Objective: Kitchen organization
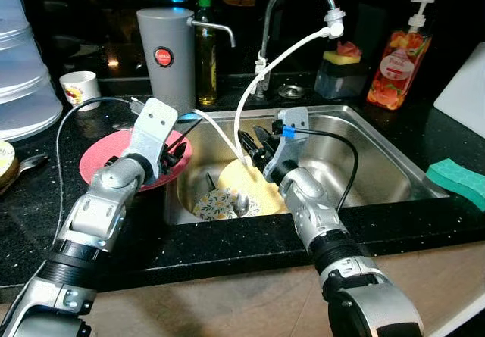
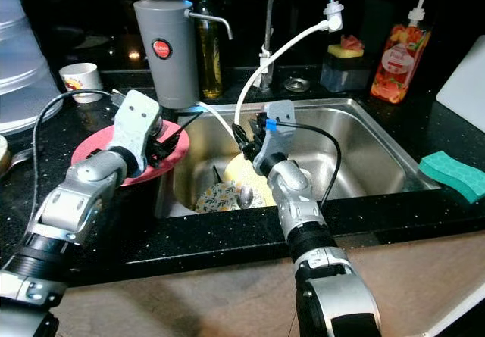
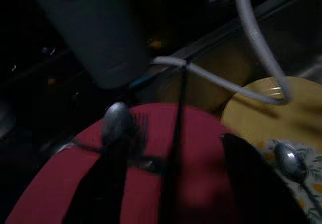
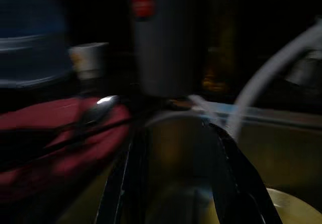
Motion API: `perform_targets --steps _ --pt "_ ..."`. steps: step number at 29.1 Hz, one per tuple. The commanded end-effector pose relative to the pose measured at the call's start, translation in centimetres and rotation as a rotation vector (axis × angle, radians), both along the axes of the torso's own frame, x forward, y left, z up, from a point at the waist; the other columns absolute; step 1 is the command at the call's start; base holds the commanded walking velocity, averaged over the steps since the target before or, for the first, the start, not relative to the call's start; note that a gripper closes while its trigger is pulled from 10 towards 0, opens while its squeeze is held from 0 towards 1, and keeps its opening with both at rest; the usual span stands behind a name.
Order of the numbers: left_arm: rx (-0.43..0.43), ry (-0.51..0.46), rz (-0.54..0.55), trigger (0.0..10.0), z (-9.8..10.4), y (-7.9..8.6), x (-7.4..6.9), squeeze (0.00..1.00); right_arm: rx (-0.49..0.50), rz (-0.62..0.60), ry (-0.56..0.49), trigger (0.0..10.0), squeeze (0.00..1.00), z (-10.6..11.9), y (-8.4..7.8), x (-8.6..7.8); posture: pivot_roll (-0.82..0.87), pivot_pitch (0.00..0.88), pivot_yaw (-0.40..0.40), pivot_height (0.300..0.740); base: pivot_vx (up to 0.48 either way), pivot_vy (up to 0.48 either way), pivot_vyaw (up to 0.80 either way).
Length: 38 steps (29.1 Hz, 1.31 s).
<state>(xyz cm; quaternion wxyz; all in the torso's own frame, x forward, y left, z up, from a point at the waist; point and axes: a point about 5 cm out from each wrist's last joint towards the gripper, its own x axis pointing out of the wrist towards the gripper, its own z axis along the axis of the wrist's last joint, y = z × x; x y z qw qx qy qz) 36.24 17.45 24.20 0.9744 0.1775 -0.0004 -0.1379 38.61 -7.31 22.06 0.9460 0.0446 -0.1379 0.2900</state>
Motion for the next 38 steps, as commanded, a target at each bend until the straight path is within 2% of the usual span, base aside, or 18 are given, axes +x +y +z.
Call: perform_targets --steps 1,3,4,5,6,7,10,12,17,20,22,23,24,25,27,28,30,38 --pt "-0.013 0.033 0.040 10.0 0.0 1.0 0.1 1.00 -0.031 0.046 0.005 10.0 0.00 -0.1 0.4 -0.4 0.06 0.054 -0.017 0.740 0.000 0.000 0.00" --pt "-0.106 0.091 0.061 10.0 -0.5 1.9 0.3 0.98 -0.086 0.088 -0.010 10.0 0.00 0.1 0.8 -0.8 0.05 0.054 -0.015 0.740 0.000 0.000 0.00" --pt "-0.106 0.091 0.061 10.0 -0.5 1.9 0.3 0.98 -0.086 0.088 -0.010 10.0 0.00 0.1 0.8 -0.8 0.05 0.054 -0.015 0.740 0.000 0.000 0.00" --pt "-0.130 0.107 0.068 10.0 -0.6 2.1 0.4 0.20 -0.111 0.100 -0.016 10.0 0.00 0.2 0.8 -1.0 0.05 0.054 -0.015 0.740 0.000 0.000 0.00" --pt "-0.151 0.133 0.068 10.0 -0.9 2.3 0.4 0.00 -0.125 0.108 -0.019 10.0 0.00 0.3 0.9 -1.1 0.05 0.054 -0.015 0.740 0.000 0.000 0.00" --pt "-0.151 0.133 0.068 10.0 -0.9 2.3 0.4 0.00 -0.125 0.108 -0.019 10.0 0.00 0.3 0.9 -1.1 0.05 0.054 -0.015 0.740 0.000 0.000 0.00" --pt "-0.232 0.233 0.003 10.0 -2.2 2.1 0.6 0.00 -0.180 0.121 -0.024 10.0 0.00 0.9 0.9 -1.4 0.05 0.051 -0.015 0.740 0.000 0.000 0.00" --pt "-0.232 0.244 -0.010 10.0 -2.3 2.1 0.6 0.00 -0.183 0.125 -0.027 10.0 0.00 1.1 0.9 -1.4 0.05 0.052 -0.015 0.740 0.000 0.000 0.00" --pt "-0.203 0.290 -0.042 10.0 -2.4 1.9 0.6 0.00 -0.186 0.138 -0.031 10.0 0.00 2.0 1.1 -1.7 0.05 0.051 -0.016 0.740 0.000 0.000 0.00" --pt "-0.146 0.397 -0.018 10.0 -3.2 2.5 0.6 0.00 -0.180 0.166 -0.022 10.0 0.00 2.7 1.4 -1.8 0.05 0.051 -0.015 0.740 0.000 0.000 0.00" --pt "-0.132 0.422 -0.004 10.0 -3.4 2.8 0.6 0.00 -0.185 0.177 -0.017 10.0 0.00 2.7 1.4 -1.9 0.05 0.051 -0.015 0.740 0.000 0.000 0.00" --pt "-0.107 0.453 0.013 6.9 -3.7 3.1 0.6 0.00 -0.191 0.201 -0.003 10.0 0.00 2.8 1.6 -2.0 0.05 0.051 -0.015 0.740 0.000 0.000 0.00" --pt "-0.055 0.488 0.050 4.6 -4.1 3.8 0.6 0.00 -0.192 0.238 0.022 10.0 0.00 2.8 1.8 -2.2 0.05 0.049 -0.017 0.740 0.000 0.000 0.00" --pt "-0.055 0.488 0.050 4.6 -4.1 3.8 0.6 0.00 -0.192 0.238 0.022 10.0 0.00 2.8 1.8 -2.2 0.05 0.049 -0.017 0.740 0.000 0.000 0.00" --pt "0.005 0.511 0.100 2.9 -4.4 4.5 0.6 0.00 -0.179 0.275 0.044 10.0 0.00 3.1 2.0 -2.4 0.05 0.049 -0.017 0.740 0.000 0.000 0.00" --pt "0.022 0.517 0.118 2.9 -4.4 4.7 0.7 0.00 -0.173 0.286 0.051 10.0 0.00 3.3 2.0 -2.5 0.05 0.049 -0.017 0.740 0.000 0.000 0.00" --pt "0.026 0.525 0.126 0.0 -4.5 4.9 0.7 0.00 -0.167 0.294 0.055 10.0 0.00 3.5 2.0 -2.6 0.05 0.048 -0.018 0.740 0.000 0.000 0.00" --pt "0.001 0.531 0.114 0.0 -4.4 4.7 0.8 0.00 -0.158 0.289 0.067 10.0 0.00 3.8 1.8 -2.5 0.04 0.048 -0.017 0.740 0.000 0.000 0.00"
